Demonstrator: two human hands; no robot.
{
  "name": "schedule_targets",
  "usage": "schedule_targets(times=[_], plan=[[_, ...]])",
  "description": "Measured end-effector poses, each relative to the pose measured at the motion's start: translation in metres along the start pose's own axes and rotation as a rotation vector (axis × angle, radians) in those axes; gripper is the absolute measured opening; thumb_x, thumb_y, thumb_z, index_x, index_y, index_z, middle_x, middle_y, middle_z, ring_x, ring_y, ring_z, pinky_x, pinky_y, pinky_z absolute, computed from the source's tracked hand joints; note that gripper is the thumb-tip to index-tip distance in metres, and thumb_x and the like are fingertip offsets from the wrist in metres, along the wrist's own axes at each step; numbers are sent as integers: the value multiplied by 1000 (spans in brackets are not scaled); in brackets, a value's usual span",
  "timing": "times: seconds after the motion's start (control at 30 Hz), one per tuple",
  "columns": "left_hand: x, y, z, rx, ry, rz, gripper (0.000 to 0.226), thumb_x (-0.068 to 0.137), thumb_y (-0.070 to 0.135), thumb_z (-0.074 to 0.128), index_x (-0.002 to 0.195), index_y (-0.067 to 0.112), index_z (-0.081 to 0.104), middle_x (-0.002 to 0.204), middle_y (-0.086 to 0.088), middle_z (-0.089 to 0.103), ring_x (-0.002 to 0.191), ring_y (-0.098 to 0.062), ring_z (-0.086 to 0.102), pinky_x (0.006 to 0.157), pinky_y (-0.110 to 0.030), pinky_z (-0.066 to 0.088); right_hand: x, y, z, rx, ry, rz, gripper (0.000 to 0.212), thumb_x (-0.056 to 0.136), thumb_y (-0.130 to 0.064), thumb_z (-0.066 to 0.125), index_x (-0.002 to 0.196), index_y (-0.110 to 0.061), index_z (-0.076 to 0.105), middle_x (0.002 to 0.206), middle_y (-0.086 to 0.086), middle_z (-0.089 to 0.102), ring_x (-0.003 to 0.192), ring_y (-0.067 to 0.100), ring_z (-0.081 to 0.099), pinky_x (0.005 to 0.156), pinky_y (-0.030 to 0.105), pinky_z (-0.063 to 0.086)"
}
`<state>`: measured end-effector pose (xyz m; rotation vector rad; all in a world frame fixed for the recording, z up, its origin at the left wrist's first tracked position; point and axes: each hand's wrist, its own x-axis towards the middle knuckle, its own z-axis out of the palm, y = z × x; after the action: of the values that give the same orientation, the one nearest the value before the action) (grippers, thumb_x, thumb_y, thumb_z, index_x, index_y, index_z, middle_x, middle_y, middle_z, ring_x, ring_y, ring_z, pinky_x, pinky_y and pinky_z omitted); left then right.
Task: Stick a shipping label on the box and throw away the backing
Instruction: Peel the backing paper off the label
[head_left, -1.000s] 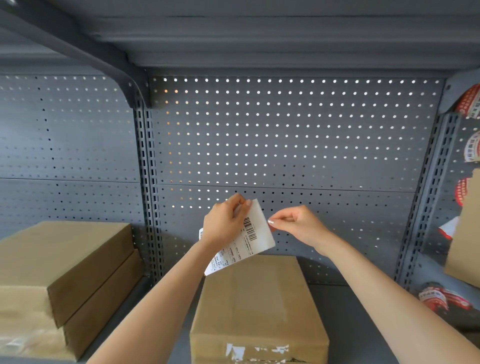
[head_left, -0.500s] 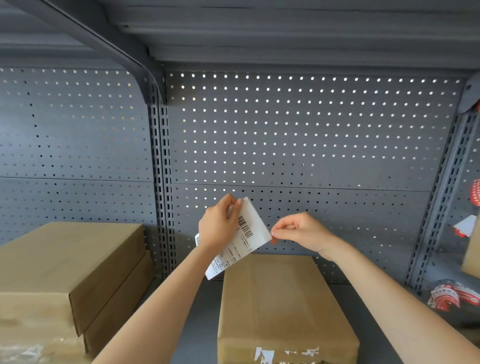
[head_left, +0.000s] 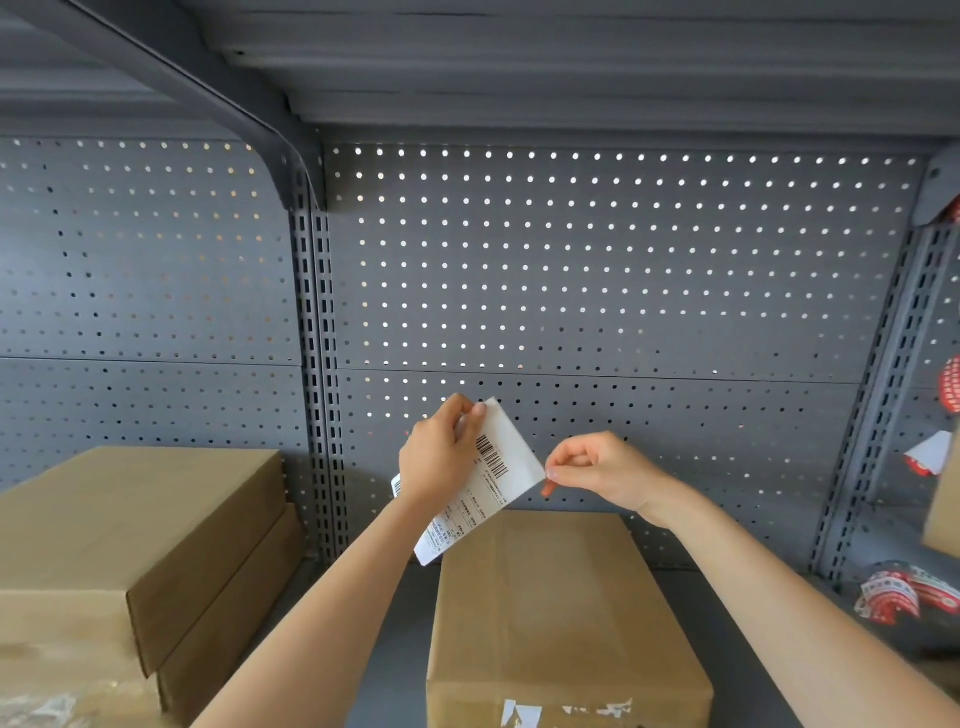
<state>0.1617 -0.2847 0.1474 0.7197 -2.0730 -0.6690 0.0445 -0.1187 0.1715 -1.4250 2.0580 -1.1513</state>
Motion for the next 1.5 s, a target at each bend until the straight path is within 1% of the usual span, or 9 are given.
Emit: schedule_targets(times=[0.1, 0.3, 0.47, 0.57, 0.7, 1.0, 1.17, 1.33, 1.5], plan=[[-1, 4, 8, -20, -26, -11, 31, 96, 49, 33, 72, 31, 42, 68, 4, 58, 61, -18, 53, 56, -28, 38, -4, 4, -8, -2, 11, -2, 11, 90, -18, 59, 82, -16, 67, 83, -4, 76, 91, 3, 66, 82, 17, 40], [-3, 18, 24, -98, -52, 20, 27, 96, 47, 36, 99, 30, 56, 77, 8, 60, 68, -11, 56, 59, -25, 43, -12, 12, -26, 39, 42, -21, 13, 91, -20, 57, 86, -14, 67, 85, -2, 76, 92, 11, 65, 82, 18, 42], [-3, 25, 38, -136, -11, 175, 17, 93, 30, 51, 105, 23, 62, 106, 9, 61, 98, -9, 52, 73, -13, 34, -14, 16, -38, 65, 126, -43, 13, 92, -18, 57, 87, -17, 69, 82, -8, 74, 82, -1, 66, 78, 17, 42], [-9, 40, 38, -267, -157, 158, 8, 92, 30, 56, 88, 23, 60, 89, 5, 65, 83, -9, 61, 73, -19, 46, -12, 19, -41, 87, 178, -57, 13, 91, -18, 58, 85, -17, 69, 83, -8, 76, 87, 4, 68, 83, 20, 44], [-15, 59, 40, -382, -333, 131, 14, 91, 31, 58, 91, 18, 62, 80, 3, 71, 75, -9, 70, 75, -26, 57, -10, 19, -40, 56, 228, -73, 10, 90, -20, 60, 86, -20, 68, 80, -14, 74, 86, 2, 66, 74, 15, 41], [-17, 65, 49, -397, -323, 105, 12, 82, 32, 70, 80, 21, 66, 82, 3, 72, 79, -23, 72, 78, -36, 59, -12, 24, -41, 15, 195, -116, 8, 90, -19, 60, 88, -22, 67, 85, -10, 73, 92, 8, 66, 87, 25, 46], [-18, 68, 50, -411, -318, 90, 10, 87, 24, 66, 78, 21, 64, 80, 2, 70, 75, -23, 72, 75, -33, 60, -11, 26, -43, -14, 177, -125, 10, 91, -20, 59, 93, -18, 69, 87, -9, 73, 94, 9, 66, 92, 29, 47], [-17, 66, 51, -397, -309, 91, 13, 90, 18, 61, 78, 14, 62, 78, 0, 69, 63, -9, 68, 67, -20, 57, -10, 28, -44, -3, 183, -124, 9, 90, -21, 60, 84, -22, 66, 82, -12, 72, 91, 9, 66, 88, 28, 48], [-17, 65, 50, -426, -291, 81, 15, 92, 18, 57, 78, 14, 59, 79, 0, 69, 70, -15, 71, 65, -21, 57, -9, 33, -47, -13, 215, -91, 10, 91, -21, 59, 89, -16, 67, 85, -12, 73, 92, 8, 65, 77, 21, 45]])
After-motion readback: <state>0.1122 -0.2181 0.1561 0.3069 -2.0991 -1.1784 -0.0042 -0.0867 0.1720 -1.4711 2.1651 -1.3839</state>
